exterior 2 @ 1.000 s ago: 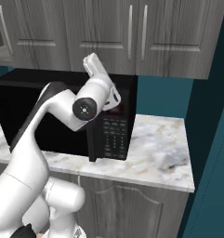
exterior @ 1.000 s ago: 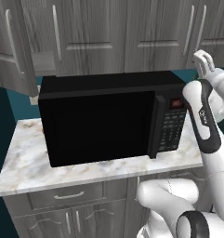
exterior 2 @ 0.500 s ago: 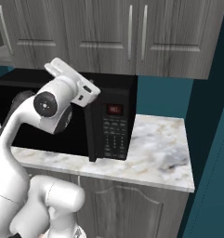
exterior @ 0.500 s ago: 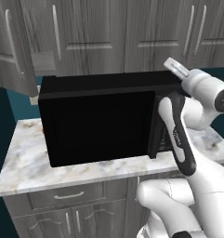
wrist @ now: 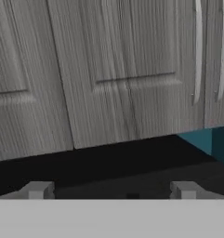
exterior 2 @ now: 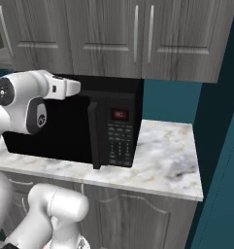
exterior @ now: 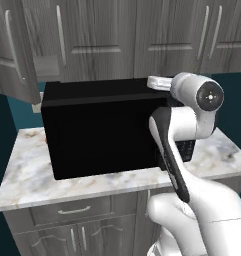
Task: Close all open cabinet doors.
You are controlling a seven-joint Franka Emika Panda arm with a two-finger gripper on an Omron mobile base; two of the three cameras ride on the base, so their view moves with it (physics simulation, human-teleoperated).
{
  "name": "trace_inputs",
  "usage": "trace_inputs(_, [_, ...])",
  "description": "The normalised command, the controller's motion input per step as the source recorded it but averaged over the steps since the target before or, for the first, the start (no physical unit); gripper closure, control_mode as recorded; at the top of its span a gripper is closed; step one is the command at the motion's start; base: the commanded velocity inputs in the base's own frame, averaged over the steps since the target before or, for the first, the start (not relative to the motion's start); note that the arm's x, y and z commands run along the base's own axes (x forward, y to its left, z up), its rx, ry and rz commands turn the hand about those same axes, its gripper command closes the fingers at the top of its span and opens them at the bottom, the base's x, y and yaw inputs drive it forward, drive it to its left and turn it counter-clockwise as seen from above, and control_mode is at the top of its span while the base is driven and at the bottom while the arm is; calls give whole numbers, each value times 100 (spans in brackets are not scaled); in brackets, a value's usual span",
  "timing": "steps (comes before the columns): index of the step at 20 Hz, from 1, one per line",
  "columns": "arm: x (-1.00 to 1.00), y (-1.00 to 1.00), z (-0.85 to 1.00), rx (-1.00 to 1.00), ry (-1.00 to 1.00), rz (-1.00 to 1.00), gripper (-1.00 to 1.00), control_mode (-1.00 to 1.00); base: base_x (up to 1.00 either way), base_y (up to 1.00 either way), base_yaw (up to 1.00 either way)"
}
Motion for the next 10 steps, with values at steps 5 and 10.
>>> trace_inputs(5, [-35,58,0,-54,22,0,-100,-100,0,0,0])
trace_inputs(10, [-52,64,0,-57,6,1,-100,-100,0,0,0])
